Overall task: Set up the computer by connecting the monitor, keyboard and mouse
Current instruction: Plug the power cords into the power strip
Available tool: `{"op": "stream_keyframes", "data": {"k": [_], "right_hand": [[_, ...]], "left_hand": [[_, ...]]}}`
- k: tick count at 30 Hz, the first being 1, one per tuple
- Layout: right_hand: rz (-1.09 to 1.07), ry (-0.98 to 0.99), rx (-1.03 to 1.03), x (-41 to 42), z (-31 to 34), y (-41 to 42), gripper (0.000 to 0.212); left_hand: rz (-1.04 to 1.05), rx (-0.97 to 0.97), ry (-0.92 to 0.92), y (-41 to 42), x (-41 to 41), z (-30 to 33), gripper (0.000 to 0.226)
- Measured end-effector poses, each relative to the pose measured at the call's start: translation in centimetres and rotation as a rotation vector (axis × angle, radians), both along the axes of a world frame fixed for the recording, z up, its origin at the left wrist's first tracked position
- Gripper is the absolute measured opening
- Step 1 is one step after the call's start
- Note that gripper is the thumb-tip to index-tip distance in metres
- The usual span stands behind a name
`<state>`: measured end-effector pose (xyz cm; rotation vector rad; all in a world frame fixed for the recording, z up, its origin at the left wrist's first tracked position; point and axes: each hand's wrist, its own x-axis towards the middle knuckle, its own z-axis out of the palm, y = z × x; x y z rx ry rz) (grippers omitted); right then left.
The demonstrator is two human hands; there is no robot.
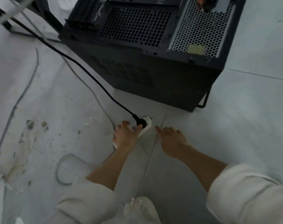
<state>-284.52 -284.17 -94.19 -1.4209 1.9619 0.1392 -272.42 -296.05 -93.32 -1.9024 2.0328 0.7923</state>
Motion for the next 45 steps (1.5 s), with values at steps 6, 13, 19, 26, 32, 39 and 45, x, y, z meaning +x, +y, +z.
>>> {"op": "stream_keyframes", "data": {"k": [6,13,19,26,32,39,45], "right_hand": [[-0.060,-0.255,0.322,-2.0,4.1,2.5,0.033],[-0.276,-0.321,0.217,-6.6,16.5,6.6,0.029],[-0.543,-0.219,0.203,-13.6,33.2,12.5,0.027],[-0.678,-0.224,-0.027,-19.9,55.3,11.1,0.026],[-0.561,-0.263,-0.249,-20.2,72.5,7.1,0.033],[-0.320,-0.342,-0.252,-13.4,78.7,1.6,0.033],[-0.228,-0.414,-0.174,-5.3,78.8,-2.5,0.037]], "left_hand": [[-0.463,-0.122,0.010,2.9,-0.5,5.2,0.053],[-0.552,0.124,-0.147,7.1,-4.3,17.6,0.058],[-0.665,0.265,-0.214,10.9,-12.7,34.0,0.029],[-0.543,0.149,0.080,10.4,-20.9,56.5,0.024],[-0.431,-0.020,0.259,7.7,-19.5,72.1,0.031],[-0.164,-0.275,0.253,3.7,-9.6,77.6,0.035],[-0.087,-0.309,-0.082,-2.4,0.8,75.2,0.072]]}}
